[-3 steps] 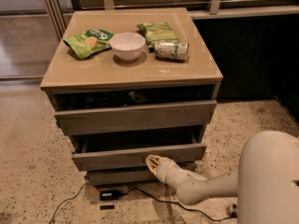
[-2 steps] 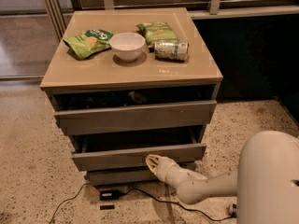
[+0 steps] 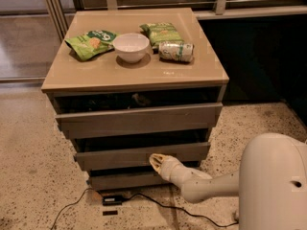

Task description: Close middle drawer

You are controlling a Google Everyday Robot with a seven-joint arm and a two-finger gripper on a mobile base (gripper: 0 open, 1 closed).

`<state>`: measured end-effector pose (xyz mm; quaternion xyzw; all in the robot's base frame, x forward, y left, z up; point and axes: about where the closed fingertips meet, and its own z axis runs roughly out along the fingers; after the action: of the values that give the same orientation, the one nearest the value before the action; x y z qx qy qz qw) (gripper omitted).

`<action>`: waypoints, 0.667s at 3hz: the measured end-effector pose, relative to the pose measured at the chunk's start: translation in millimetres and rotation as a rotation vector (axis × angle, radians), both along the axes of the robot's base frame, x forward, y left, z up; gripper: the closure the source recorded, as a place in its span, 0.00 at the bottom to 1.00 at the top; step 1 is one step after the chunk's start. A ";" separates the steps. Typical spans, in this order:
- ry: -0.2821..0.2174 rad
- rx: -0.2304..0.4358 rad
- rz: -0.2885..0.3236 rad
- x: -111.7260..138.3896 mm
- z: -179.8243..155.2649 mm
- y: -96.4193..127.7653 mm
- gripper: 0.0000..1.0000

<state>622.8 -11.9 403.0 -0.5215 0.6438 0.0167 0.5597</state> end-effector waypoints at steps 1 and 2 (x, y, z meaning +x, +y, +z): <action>-0.012 -0.007 -0.004 17.6 -3.9 -2.9 1.00; -0.012 -0.007 -0.004 15.6 -3.9 -3.0 0.96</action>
Offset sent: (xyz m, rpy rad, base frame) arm 0.0427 -0.0097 -0.0104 -0.0125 -0.0286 -0.0221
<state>638.4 -14.8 399.1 -0.5222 0.6415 0.0101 0.5618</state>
